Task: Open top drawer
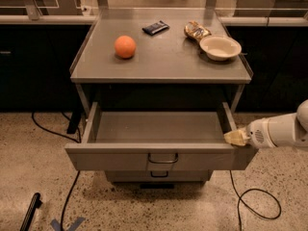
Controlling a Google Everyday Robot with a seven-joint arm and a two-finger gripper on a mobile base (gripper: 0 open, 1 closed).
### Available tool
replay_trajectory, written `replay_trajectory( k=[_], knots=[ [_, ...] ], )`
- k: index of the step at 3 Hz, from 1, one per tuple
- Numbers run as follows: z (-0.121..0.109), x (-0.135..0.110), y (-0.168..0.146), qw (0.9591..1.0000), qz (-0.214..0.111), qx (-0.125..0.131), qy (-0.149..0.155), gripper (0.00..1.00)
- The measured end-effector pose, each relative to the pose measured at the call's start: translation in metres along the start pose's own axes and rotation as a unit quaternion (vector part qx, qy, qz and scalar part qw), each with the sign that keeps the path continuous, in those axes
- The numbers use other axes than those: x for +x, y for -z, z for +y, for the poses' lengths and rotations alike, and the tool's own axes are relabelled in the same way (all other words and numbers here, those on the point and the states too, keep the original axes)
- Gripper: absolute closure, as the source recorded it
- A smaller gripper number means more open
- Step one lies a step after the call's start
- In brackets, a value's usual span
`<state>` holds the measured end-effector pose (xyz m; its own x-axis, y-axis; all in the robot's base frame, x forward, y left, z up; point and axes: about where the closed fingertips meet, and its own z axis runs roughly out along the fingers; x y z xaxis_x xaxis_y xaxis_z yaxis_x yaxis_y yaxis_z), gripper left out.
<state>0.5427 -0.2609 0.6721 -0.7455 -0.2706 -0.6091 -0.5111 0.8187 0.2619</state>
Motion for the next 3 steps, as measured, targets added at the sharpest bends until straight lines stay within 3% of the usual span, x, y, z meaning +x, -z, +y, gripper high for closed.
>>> replay_trajectory(
  k=[1,2,3],
  knots=[
    [0.008,0.001,0.015,0.9999,-0.012,-0.01,0.007,1.0],
    [0.017,-0.064,0.02,0.9943,-0.054,0.044,0.08,1.0],
    [0.032,-0.13,0.036,0.9763,-0.105,0.112,0.152,1.0]
  ],
)
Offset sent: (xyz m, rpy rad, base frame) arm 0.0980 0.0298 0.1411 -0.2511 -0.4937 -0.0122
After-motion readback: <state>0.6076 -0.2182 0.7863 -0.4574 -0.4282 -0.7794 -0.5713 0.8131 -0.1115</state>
